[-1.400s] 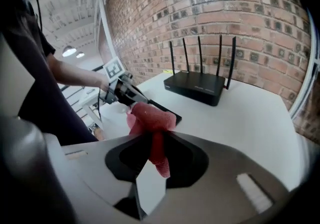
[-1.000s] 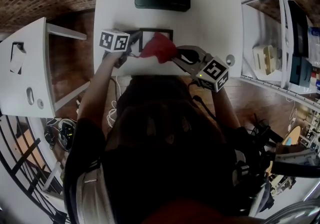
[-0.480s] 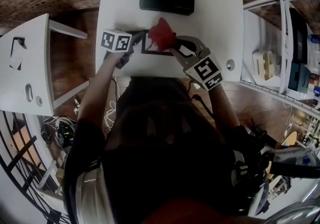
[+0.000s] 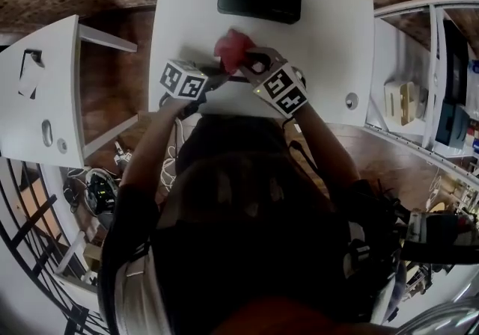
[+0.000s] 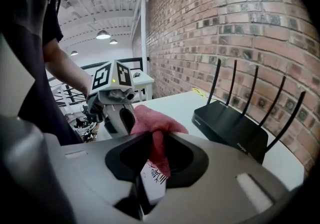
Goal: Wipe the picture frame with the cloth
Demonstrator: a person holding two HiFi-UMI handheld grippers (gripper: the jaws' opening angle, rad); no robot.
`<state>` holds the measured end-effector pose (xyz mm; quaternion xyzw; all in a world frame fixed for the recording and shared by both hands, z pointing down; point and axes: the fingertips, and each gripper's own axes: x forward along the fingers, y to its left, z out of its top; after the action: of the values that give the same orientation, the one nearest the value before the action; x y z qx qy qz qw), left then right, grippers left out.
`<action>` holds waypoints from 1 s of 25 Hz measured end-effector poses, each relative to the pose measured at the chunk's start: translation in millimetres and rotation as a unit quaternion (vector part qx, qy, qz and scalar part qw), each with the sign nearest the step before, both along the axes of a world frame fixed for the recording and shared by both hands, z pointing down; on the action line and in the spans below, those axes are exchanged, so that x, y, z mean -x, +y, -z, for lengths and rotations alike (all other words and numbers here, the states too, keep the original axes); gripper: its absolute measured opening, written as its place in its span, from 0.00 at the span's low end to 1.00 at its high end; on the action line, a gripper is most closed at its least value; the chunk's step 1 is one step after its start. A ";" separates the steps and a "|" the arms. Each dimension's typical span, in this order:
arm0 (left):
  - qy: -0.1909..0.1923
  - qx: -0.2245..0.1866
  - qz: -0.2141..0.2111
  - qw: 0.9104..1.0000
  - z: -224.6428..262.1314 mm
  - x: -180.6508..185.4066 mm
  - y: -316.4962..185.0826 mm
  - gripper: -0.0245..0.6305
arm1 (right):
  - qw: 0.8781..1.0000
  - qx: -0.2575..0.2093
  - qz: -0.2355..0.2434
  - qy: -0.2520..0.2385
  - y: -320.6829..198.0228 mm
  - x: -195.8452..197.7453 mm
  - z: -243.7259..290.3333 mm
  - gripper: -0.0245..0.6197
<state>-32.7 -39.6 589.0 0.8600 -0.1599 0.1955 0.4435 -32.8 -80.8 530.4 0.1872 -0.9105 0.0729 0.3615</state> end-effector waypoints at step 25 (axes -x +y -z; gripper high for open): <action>-0.036 -0.017 -0.039 0.998 -14.3 -31.3 13.7 0.04 | 0.990 0.014 0.081 0.114 -1.1 37.0 -75.0 0.16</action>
<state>-1.3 -25.9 603.3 0.8654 -0.1455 0.2403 0.4150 -69.8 -81.9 605.4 0.1143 -0.8742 0.0345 0.4707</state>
